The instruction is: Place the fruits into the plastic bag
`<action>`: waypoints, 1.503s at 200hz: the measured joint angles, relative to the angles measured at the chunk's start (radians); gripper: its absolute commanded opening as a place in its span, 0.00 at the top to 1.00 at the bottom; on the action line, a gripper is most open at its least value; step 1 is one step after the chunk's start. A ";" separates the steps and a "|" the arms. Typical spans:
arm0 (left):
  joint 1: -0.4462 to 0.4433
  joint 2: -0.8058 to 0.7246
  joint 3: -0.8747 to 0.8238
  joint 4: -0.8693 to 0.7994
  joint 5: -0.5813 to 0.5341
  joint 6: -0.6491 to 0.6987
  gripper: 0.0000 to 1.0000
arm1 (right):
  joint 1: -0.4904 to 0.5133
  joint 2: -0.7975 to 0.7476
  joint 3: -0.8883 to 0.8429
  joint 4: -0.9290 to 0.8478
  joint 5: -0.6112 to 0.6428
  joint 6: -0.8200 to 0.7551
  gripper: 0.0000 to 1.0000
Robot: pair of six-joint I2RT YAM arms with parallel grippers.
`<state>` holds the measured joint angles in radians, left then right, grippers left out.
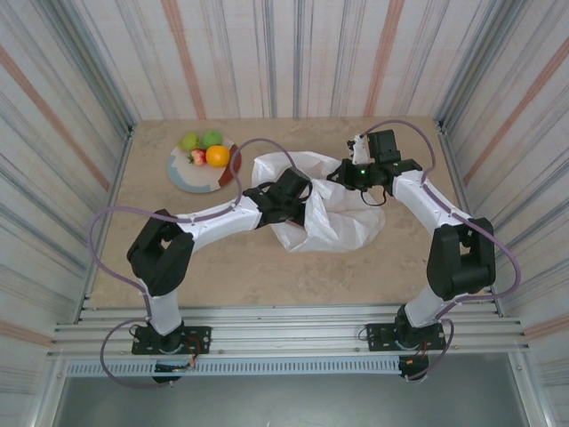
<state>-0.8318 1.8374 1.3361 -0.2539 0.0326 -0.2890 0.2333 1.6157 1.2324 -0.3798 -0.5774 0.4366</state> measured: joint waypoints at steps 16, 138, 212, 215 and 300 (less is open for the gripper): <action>0.000 0.005 0.000 0.002 0.000 0.000 0.32 | 0.000 0.000 0.000 -0.003 0.000 0.000 1.00; 0.000 -0.027 -0.002 0.016 -0.002 0.005 0.17 | 0.000 0.000 0.000 -0.011 0.000 0.000 1.00; 0.031 -0.206 -0.094 0.014 0.005 0.002 0.27 | 0.000 0.000 0.000 -0.013 0.000 0.000 1.00; 0.034 -0.217 -0.100 0.013 0.011 0.001 0.28 | 0.000 0.000 0.000 -0.013 0.000 0.000 1.00; 0.123 -0.577 -0.233 -0.025 0.236 0.015 0.33 | 0.000 0.000 0.000 -0.013 0.000 0.000 1.00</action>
<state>-0.7090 1.2602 1.1030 -0.2790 0.2687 -0.2741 0.2333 1.6157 1.2320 -0.3927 -0.5770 0.4366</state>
